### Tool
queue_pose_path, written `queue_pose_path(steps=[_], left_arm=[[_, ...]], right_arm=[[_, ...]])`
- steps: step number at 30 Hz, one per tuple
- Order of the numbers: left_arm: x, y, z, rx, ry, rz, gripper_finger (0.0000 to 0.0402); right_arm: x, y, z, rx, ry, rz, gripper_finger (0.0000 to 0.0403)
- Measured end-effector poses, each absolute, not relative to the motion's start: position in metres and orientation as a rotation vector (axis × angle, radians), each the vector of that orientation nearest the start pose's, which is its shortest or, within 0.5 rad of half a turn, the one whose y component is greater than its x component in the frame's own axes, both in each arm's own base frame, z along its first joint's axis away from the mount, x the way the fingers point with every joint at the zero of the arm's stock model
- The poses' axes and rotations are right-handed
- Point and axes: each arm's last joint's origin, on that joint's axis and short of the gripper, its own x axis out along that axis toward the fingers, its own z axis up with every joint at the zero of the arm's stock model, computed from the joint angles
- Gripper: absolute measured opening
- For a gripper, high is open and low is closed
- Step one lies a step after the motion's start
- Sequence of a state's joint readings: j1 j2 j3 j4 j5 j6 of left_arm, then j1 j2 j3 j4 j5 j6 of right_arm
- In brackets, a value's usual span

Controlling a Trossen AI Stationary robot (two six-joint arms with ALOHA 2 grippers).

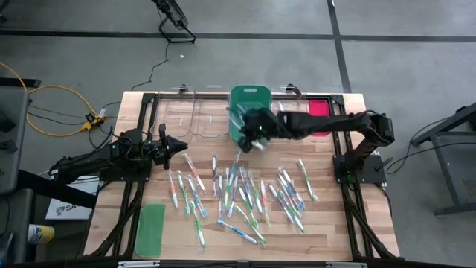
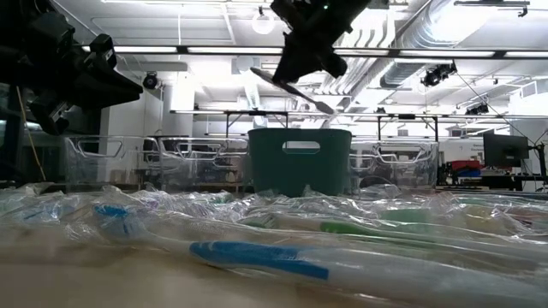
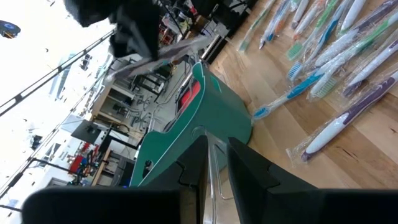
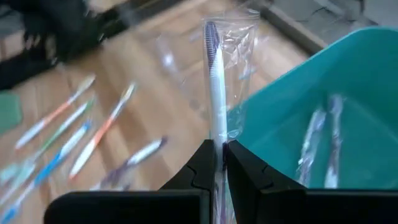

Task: Pick & Place Toothbrushes
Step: Put the purple toothbrush into the green bin

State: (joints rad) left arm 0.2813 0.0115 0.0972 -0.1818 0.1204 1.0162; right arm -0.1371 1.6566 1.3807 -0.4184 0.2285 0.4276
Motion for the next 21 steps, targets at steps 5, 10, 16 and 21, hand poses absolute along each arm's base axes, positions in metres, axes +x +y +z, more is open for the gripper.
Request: queue_pose_path(steps=[5,10,16,21], left_arm=[[0.088,0.022,0.178,0.994,0.167,0.099,0.0055],[0.088,0.022,0.178,0.994,0.168,0.099,0.0055],[0.088,0.022,0.178,0.994,0.168,0.099,0.0055],[0.088,0.022,0.178,0.994,0.168,0.100,0.0055]], right_arm=[[0.359,-0.094,0.300,0.503,0.546,-0.560,0.0018],[0.348,-0.128,0.298,0.620,0.522,-0.622,0.0018],[0.344,-0.151,0.286,0.659,0.558,-0.679,0.0019],[0.346,-0.153,0.270,0.700,0.589,-0.737,0.0023]])
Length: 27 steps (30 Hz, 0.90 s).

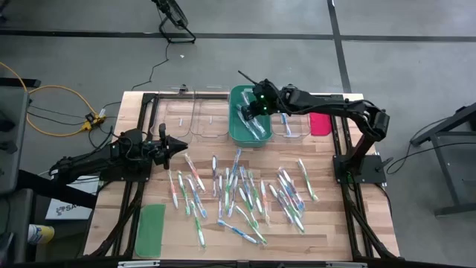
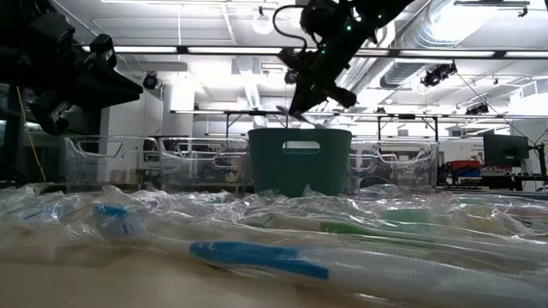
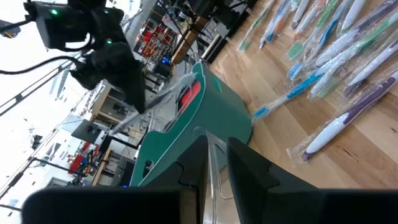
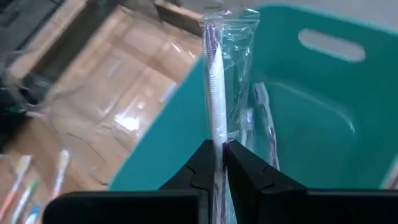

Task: Pick & Place Toothbrushes
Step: Put the purple toothbrush into the green bin

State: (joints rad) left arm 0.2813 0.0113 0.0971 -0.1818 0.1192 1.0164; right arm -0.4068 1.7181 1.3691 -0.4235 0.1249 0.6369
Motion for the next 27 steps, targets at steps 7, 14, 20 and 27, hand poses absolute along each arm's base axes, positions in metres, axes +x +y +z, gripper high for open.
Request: queue_pose_path(steps=[7,14,20,27], left_arm=[[0.088,0.022,0.178,0.994,0.168,0.100,0.0055],[0.088,0.022,0.178,0.994,0.168,0.100,0.0055],[0.088,0.022,0.178,0.994,0.168,0.100,0.0055],[0.088,0.022,0.178,0.994,0.168,0.100,0.0055]], right_arm=[[0.342,-0.155,0.258,0.777,0.554,-0.905,0.0052],[0.342,-0.152,0.256,0.776,0.583,-0.900,0.0104],[0.343,-0.147,0.258,0.745,0.630,-0.813,0.0165],[0.332,-0.136,0.264,0.821,0.767,-0.616,0.0196]])
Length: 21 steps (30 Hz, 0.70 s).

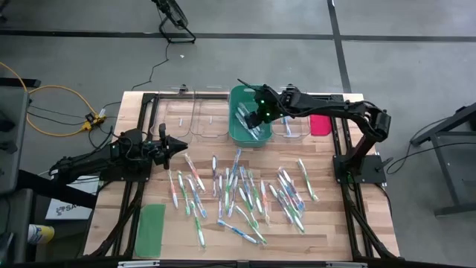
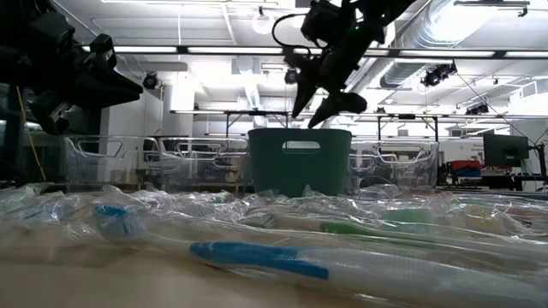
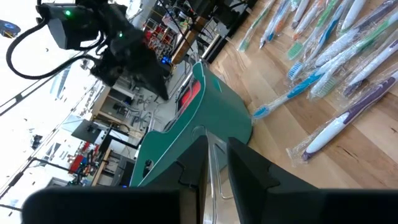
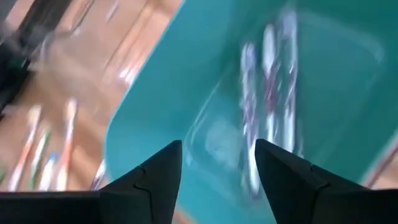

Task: Pick & Place Toothbrushes
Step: Put the purple toothbrush into the green bin

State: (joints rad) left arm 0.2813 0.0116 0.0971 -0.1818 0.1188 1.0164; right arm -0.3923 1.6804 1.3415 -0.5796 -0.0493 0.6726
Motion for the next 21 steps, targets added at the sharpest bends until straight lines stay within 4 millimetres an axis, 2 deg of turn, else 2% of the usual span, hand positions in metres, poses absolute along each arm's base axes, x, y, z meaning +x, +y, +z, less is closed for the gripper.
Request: queue_pose_path(steps=[7,14,18,21], left_arm=[[0.088,0.022,0.178,0.994,0.168,0.100,0.0055],[0.088,0.022,0.178,0.994,0.168,0.100,0.0055],[0.088,0.022,0.178,0.994,0.168,0.100,0.0055],[0.088,0.022,0.178,0.994,0.168,0.100,0.0055]], right_arm=[[0.305,-0.100,0.276,0.782,0.988,-0.650,0.0190],[0.292,-0.045,0.278,0.664,1.146,-0.775,0.0189],[0.286,-0.012,0.274,0.543,1.182,-0.877,0.0189],[0.280,0.007,0.274,0.521,1.172,-0.955,0.0189]])
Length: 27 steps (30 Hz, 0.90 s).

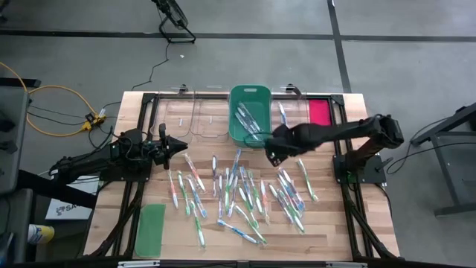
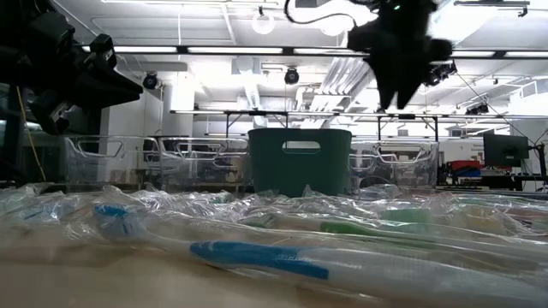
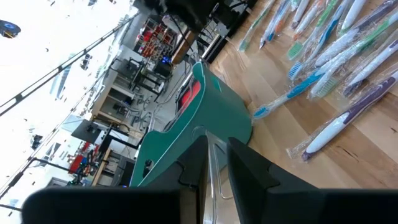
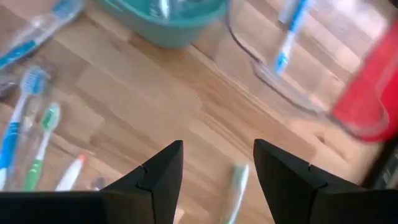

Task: Pick & Place Toothbrushes
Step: Put the purple toothbrush into the green bin

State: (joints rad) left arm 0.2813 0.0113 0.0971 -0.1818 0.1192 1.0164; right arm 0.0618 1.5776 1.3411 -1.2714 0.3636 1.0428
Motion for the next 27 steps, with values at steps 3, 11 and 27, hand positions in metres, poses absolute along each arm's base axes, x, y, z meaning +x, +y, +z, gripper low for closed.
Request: queue_pose_path(steps=[3,11,27], left_arm=[[0.088,0.022,0.178,0.994,0.168,0.100,0.0055],[0.088,0.022,0.178,0.994,0.168,0.100,0.0055],[0.088,0.022,0.178,0.994,0.168,0.100,0.0055]], right_arm=[[0.277,0.021,0.270,0.554,1.159,-0.979,0.0189],[0.265,0.038,0.219,0.672,1.260,-0.963,0.0182],[0.251,0.039,0.168,0.833,1.285,-0.942,0.0144]])
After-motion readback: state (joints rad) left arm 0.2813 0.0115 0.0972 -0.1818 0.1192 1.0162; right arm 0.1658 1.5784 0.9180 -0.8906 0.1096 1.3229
